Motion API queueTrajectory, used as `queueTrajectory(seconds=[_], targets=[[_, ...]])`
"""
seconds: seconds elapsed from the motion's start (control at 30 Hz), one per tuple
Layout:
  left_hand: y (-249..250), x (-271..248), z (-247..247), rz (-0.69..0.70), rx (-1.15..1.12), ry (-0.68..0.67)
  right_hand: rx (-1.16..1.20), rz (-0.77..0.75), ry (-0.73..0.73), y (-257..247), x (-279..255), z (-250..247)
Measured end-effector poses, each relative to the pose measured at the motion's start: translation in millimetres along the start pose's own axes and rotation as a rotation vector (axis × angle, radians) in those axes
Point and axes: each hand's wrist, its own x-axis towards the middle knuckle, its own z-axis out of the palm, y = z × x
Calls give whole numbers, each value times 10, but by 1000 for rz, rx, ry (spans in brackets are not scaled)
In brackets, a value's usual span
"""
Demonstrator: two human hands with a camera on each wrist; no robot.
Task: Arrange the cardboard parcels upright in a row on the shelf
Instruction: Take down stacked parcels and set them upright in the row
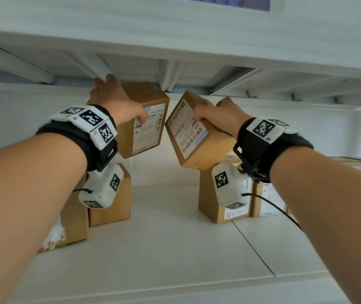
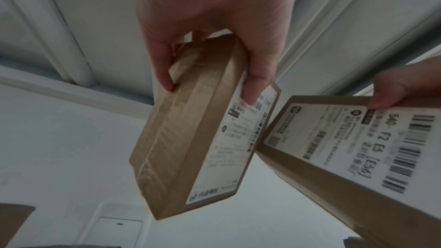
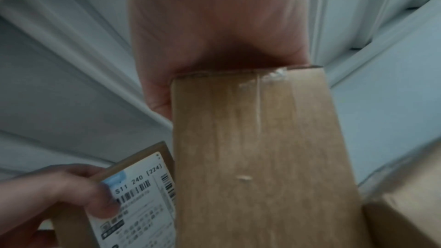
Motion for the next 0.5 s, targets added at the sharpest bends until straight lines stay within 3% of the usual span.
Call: queueTrajectory(seconds=[0.23, 0.5], targets=[[136, -46, 78, 14, -2, -94, 252, -3, 208, 189, 49, -73], [226, -169, 240, 30, -45, -543, 196, -105, 187, 440, 69, -80]])
